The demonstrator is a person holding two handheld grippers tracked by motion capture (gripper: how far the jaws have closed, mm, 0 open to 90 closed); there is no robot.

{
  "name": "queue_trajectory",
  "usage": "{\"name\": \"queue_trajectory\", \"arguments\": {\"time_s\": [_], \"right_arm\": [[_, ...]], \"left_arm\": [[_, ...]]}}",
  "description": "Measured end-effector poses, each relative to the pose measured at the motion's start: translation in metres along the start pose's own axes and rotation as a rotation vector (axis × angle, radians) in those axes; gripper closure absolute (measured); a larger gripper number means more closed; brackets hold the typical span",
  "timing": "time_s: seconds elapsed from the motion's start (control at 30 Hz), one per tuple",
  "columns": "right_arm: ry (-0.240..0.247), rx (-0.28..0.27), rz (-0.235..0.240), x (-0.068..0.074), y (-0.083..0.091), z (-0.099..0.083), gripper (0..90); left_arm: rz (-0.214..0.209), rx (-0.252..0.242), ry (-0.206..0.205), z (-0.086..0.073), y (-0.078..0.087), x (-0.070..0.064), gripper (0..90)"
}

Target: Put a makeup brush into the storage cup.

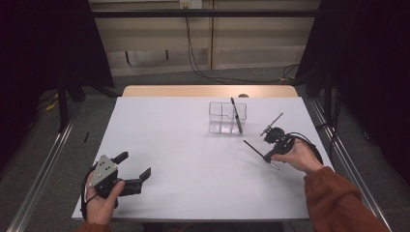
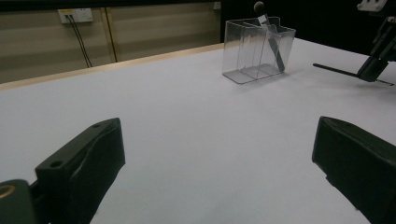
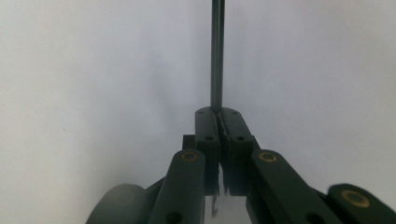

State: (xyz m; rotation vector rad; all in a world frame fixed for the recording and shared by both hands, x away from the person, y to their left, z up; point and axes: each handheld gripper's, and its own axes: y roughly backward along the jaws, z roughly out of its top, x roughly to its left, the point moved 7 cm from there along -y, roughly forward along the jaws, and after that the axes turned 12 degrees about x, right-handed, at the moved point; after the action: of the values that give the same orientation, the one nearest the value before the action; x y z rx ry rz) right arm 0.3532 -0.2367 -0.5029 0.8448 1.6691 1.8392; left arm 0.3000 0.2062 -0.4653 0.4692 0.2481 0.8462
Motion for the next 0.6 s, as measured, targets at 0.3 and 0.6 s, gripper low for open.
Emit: {"name": "queue_trajectory", "arguments": {"time_s": [0.3,0.6], "right_arm": [[0.024,-0.195,0.015,0.001,0.018,0.002,87.2],[0.038,-0.4,0.034,0.003,0.023,0.003,87.2]], "left_arm": [[0.001,-0.005,-0.002,0.001,0.001,0.0,2.5],[-0.004,-0.01,0.003,0.002,0.003,-0.001,2.5]]}}
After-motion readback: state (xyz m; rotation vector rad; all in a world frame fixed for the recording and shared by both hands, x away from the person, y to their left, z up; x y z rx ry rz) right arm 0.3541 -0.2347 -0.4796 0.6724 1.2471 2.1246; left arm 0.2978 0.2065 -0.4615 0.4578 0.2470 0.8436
